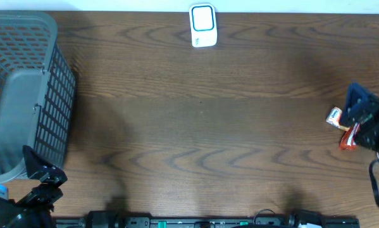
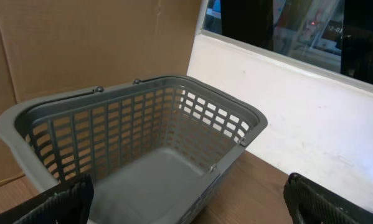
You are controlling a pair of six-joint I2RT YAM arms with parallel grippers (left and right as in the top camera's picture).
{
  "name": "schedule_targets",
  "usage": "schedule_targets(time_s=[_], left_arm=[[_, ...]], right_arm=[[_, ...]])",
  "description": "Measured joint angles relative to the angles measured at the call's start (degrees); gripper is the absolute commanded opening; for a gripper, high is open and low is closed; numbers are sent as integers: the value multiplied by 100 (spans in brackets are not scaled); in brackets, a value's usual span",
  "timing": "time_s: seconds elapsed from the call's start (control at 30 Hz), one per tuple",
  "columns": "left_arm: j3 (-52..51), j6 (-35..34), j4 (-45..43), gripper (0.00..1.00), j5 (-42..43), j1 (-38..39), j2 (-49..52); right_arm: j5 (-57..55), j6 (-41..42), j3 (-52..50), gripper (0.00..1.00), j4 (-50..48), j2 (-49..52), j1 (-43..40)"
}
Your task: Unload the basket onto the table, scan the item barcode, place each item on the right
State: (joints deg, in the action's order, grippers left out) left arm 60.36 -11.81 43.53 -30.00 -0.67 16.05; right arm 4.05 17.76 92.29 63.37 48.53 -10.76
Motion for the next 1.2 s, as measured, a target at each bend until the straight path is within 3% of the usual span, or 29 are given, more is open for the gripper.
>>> schedule_targets(time_s=[0.3,0.53,1.03,1.2], left_arm=[[0,0,0,98,0,0,2],[0,-2,0,98,0,0,2],[0,0,0,98,0,0,0],[0,-2,0,98,2,0,2]], right_arm=[[-39,-387,-608,99,-577,-1456,516],[-46,-546,-1991,99,-1641,-2306,688],[44,-527,-5995,99,-5757,-4070,1047],[48,-415,-6953,99,-6655,-4328,1047]])
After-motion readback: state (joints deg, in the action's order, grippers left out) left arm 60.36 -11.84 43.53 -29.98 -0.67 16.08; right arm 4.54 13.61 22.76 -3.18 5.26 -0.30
